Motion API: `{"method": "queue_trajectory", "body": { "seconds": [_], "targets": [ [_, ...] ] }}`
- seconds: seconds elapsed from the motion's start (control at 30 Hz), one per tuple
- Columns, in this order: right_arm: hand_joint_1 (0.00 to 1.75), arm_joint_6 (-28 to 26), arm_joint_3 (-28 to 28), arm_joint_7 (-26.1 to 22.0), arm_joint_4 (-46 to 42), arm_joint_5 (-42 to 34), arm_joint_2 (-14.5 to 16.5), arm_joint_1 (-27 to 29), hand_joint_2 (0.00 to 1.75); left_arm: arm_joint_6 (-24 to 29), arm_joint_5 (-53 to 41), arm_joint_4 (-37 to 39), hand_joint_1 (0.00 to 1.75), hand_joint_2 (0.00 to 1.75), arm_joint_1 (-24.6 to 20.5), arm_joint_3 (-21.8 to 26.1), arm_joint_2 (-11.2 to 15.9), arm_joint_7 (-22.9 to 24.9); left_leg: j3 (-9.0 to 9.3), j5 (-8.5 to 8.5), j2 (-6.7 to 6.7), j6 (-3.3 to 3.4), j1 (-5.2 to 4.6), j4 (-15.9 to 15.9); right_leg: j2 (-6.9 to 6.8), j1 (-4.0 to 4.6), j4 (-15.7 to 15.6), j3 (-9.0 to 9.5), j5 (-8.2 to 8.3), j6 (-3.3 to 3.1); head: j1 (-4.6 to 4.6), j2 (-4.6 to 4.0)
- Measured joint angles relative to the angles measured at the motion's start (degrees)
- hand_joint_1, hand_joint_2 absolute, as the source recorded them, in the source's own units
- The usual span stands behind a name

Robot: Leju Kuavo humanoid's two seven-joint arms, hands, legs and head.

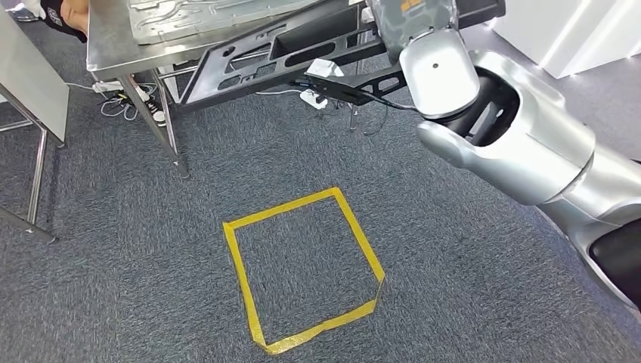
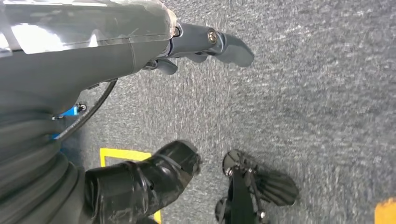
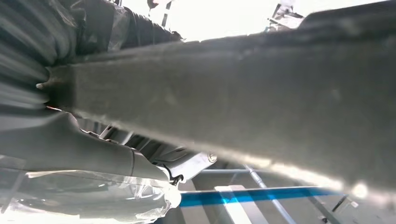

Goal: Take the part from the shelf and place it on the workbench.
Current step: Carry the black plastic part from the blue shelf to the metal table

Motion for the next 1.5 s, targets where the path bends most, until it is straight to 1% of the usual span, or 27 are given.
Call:
{"method": "queue_trajectory", "body": {
  "seconds": [0.07, 0.1, 0.2, 0.23, 0.27, 0.3, 0.37, 0.4, 0.47, 0.57, 0.6, 0.63, 0.7, 0.73, 0.77, 0.8, 0.83, 0.87, 0.93, 1.0, 1.17, 1.23, 1.3, 1.33, 1.37, 1.43, 1.5],
  "targets": [
    [1.75, 0.0, 0.0, 0.0, 0.1, 0.0, 0.1, -0.1, 1.75, 0.0, 0.0, 0.0, 0.0, 1.75, 0.0, 0.0, 0.0, 0.0, -0.18, -0.66, 0.1, -0.6, 0.05, 0.7, -0.06, -0.23, -0.5, 0.5, -0.01, -0.49, 0.01, -0.01],
    [1.75, 0.0, 0.0, 0.0, 0.2, 0.0, 0.1, -0.1, 1.75, 0.0, 0.0, 0.0, 0.0, 1.75, 0.0, 0.0, -0.1, 0.0, -0.86, -1.57, 0.17, -0.95, 0.12, 2.3, -0.12, -0.38, -0.8, 0.85, -0.03, -0.74, -0.01, -0.01],
    [1.75, 0.0, 0.1, -0.1, 0.3, -0.1, 0.3, -0.1, 1.75, 0.0, 0.0, 0.0, 0.0, 1.75, 0.0, 0.0, -0.1, 0.0, -5.89, -5.26, 0.3, -1.82, 0.57, 12.0, -0.21, -0.5, -1.1, 1.64, -0.39, -1.24, -0.07, -0.01],
    [1.75, 0.0, 0.2, -0.1, 0.3, -0.1, 0.4, 0.0, 1.75, 0.0, 0.0, 0.0, 0.0, 1.75, 0.0, 0.0, -0.1, 0.0, -7.45, -5.46, 0.31, -2.03, 0.73, 14.3, -0.19, -0.52, -1.1, 1.87, -0.58, -1.29, -0.07, -0.01],
    [1.75, 0.0, 0.4, -0.2, 0.3, -0.2, 0.5, 0.0, 1.75, 0.0, 0.0, 0.0, 0.0, 1.75, 0.1, 0.0, -0.1, 0.0, -8.15, -4.62, 0.32, -2.19, 0.89, 14.7, -0.15, -0.55, -1.1, 2.13, -0.79, -1.25, -0.07, -0.01],
    [1.75, 0.0, 0.5, -0.2, 0.3, -0.2, 0.5, 0.0, 1.75, 0.0, 0.0, 0.0, 0.0, 1.75, 0.1, 0.0, -0.1, 0.0, -7.78, -2.76, 0.34, -2.3, 1.05, 12.9, -0.11, -0.59, -1.1, 2.43, -1.03, -1.15, -0.07, -0.01],
    [1.75, 0.0, 0.5, -0.2, 0.4, -0.2, 0.5, 0.0, 1.75, 0.0, 0.0, 0.0, 0.0, 1.75, 0.1, 0.0, -0.1, 0.0, -4.81, 1.53, 0.37, -2.3, 1.21, 5.5, -0.06, -0.65, -1.0, 3.03, -1.54, -0.8, -0.06, -0.01],
    [1.75, 0.0, 0.5, -0.2, 0.4, -0.2, 0.5, -0.1, 1.75, 0.0, 0.0, 0.0, 0.0, 1.75, 0.1, 0.0, -0.1, 0.0, -3.4, 2.66, 0.36, -2.14, 1.1, 2.3, -0.03, -0.64, -1.0, 3.16, -1.73, -0.56, -0.06, -0.01],
    [1.75, 0.0, 0.5, -0.2, 0.5, -0.2, 0.5, -0.3, 1.75, 0.0, 0.0, 0.0, 0.0, 1.75, 0.1, 0.0, -0.1, 0.0, -2.14, 2.75, 0.31, -1.57, 0.73, -0.4, 0.02, -0.61, -1.2, 3.2, -1.88, 0.03, -0.08, -0.01],
    [1.75, 0.0, 0.5, -0.2, 0.6, -0.3, 0.6, -0.4, 1.75, 0.0, 0.0, 0.0, 0.0, 1.75, 0.0, 0.0, -0.1, -0.1, -1.39, 2.61, 0.35, -0.45, 0.73, -1.2, 0.03, -0.65, -1.1, 3.33, -2.45, 0.93, -0.04, 0.0],
    [1.75, 0.0, 0.5, -0.2, 0.6, -0.3, 0.5, -0.4, 1.75, 0.0, -0.1, 0.0, 0.0, 1.75, 0.0, 0.0, -0.1, -0.1, -0.95, 2.58, 0.4, -0.06, 0.82, -1.6, 0.0, -0.62, 0.3, 2.78, -3.26, 1.07, 0.04, 0.0],
    [1.75, -0.1, 0.5, -0.2, 0.6, -0.3, 0.5, -0.5, 1.75, 0.0, -0.1, 0.0, 0.0, 1.75, 0.1, 0.0, -0.1, -0.1, -0.52, 2.49, 0.47, 0.31, 0.9, -1.8, -0.02, -0.56, 2.9, 1.51, -4.51, 1.1, 0.1, 0.0],
    [1.75, -0.1, 0.6, -0.2, 0.7, -0.4, 0.5, -0.5, 1.75, 0.0, -0.1, 0.0, 0.0, 1.75, 0.0, 0.0, -0.1, -0.1, -0.07, 2.04, 0.54, 0.93, 0.74, -1.8, -0.05, -0.45, 10.7, -2.77, -7.41, 0.99, 0.19, -0.01],
    [1.75, -0.1, 0.6, -0.2, 0.7, -0.4, 0.5, -0.4, 1.75, 0.0, -0.1, 0.0, 0.0, 1.75, 0.0, 0.0, -0.1, -0.1, 0.13, 1.78, 0.52, 1.12, 0.69, -1.8, -0.05, -0.43, 13.9, -4.88, -8.12, 0.96, 0.21, -0.01],
    [1.75, -0.1, 0.6, -0.2, 0.7, -0.5, 0.5, -0.2, 1.75, 0.0, -0.1, 0.0, 0.0, 1.75, 0.0, 0.0, -0.1, -0.1, 0.37, 1.48, 0.46, 1.2, 0.64, -1.7, -0.06, -0.46, 15.4, -6.2, -7.83, 0.92, 0.21, -0.01],
    [1.75, -0.1, 0.6, -0.2, 0.7, -0.6, 0.5, -0.1, 1.75, 0.0, -0.1, 0.0, 0.0, 1.75, 0.0, 0.0, 0.0, -0.1, 0.68, 1.13, 0.38, 1.18, 0.63, -1.5, -0.07, -0.48, 14.7, -6.39, -6.37, 0.87, 0.22, -0.01],
    [1.75, 0.0, 0.6, -0.2, 0.7, -0.6, 0.5, 0.0, 1.75, 0.0, -0.1, 0.0, 0.0, 1.75, 0.1, 0.0, 0.0, -0.1, 1.06, 0.71, 0.28, 1.09, 0.63, -1.3, -0.08, -0.5, 11.9, -5.49, -4.04, 0.78, 0.23, -0.01],
    [1.75, 0.0, 0.6, -0.2, 0.8, -0.6, 0.5, 0.0, 1.75, 0.0, -0.1, 0.0, 0.0, 1.75, 0.1, 0.0, 0.0, -0.1, 1.41, 0.21, 0.2, 0.92, 0.63, -1.1, -0.1, -0.5, 7.9, -3.95, -1.65, 0.64, 0.23, -0.01],
    [1.75, 0.0, 0.6, -0.2, 0.8, -0.7, 0.5, -0.1, 1.75, 0.0, -0.1, 0.0, 0.0, 1.75, 0.2, 0.0, 0.0, -0.1, 1.6, -0.7, 0.08, 0.34, 0.4, -0.4, -0.08, -0.32, 1.7, -1.05, 0.71, 0.37, 0.2, -0.01],
    [1.75, 0.0, 0.7, -0.1, 0.8, -0.7, 0.5, -0.3, 1.75, 0.0, -0.1, 0.0, 0.0, 1.75, 0.1, 0.0, 0.0, -0.1, 1.43, -1.07, 0.03, -0.17, 0.25, -0.1, 0.04, -0.09, 0.1, -0.25, 0.42, 0.15, 0.11, 0.0],
    [1.75, 0.0, 0.7, -0.1, 0.8, -0.7, 0.5, -0.4, 1.75, 0.0, -0.1, 0.0, 0.0, 1.75, 0.0, 0.0, 0.0, -0.1, 1.53, -1.11, 0.07, -0.39, 0.35, -0.4, 0.13, 0.0, 0.1, -0.32, 0.3, -0.08, 0.09, 0.01],
    [1.75, 0.0, 0.7, -0.1, 0.8, -0.7, 0.5, -0.4, 1.75, 0.0, -0.1, 0.0, 0.0, 1.75, 0.0, 0.0, -0.1, -0.1, -2.17, -3.98, 0.21, -1.21, 0.49, 6.7, 0.13, -0.22, -0.4, 0.77, -0.23, -0.8, -0.06, -0.01],
    [1.75, 0.0, 0.7, 0.0, 0.9, -0.7, 0.4, -0.3, 1.75, 0.0, -0.1, 0.0, 0.0, 1.75, 0.0, 0.0, -0.1, -0.1, -7.38, -6.07, 0.34, -1.98, 0.62, 15.2, 0.14, -0.44, -0.8, 2.23, -1.02, -1.39, -0.21, -0.01],
    [1.75, 0.0, 0.7, 0.0, 0.9, -0.8, 0.4, -0.2, 1.75, 0.0, -0.1, 0.0, 0.0, 1.75, 0.1, 0.0, -0.1, -0.1, -8.12, -4.73, 0.34, -1.97, 0.62, 15.1, 0.18, -0.42, -0.8, 2.67, -1.35, -1.36, -0.22, -0.01],
    [1.75, 0.0, 0.7, 0.0, 0.9, -0.8, 0.4, -0.1, 1.75, 0.0, -0.1, 0.0, 0.0, 1.75, 0.2, 0.0, -0.1, -0.1, -7.78, -2.44, 0.34, -1.87, 0.62, 12.9, 0.22, -0.4, -0.8, 3.18, -1.7, -1.33, -0.21, -0.01],
    [1.75, 0.0, 0.8, 0.0, 0.9, -0.8, 0.4, 0.0, 1.75, 0.1, -0.1, 0.0, 0.0, 1.75, 0.3, 0.0, -0.1, -0.1, -4.94, 2.45, 0.33, -1.36, 0.48, 5.2, 0.3, -0.34, -0.9, 4.04, -2.38, -1.16, -0.17, -0.01],
    [1.75, 0.0, 0.8, 0.0, 0.9, -0.9, 0.4, -0.1, 1.75, 0.2, -0.1, 0.0, 0.0, 1.75, 0.2, 0.0, 0.0, -0.1, -2.82, 4.0, 0.34, -0.72, 0.07, 0.1, 0.45, -0.32, -1.1, 4.24, -2.73, -0.75, -0.11, -0.01]
  ]
}}
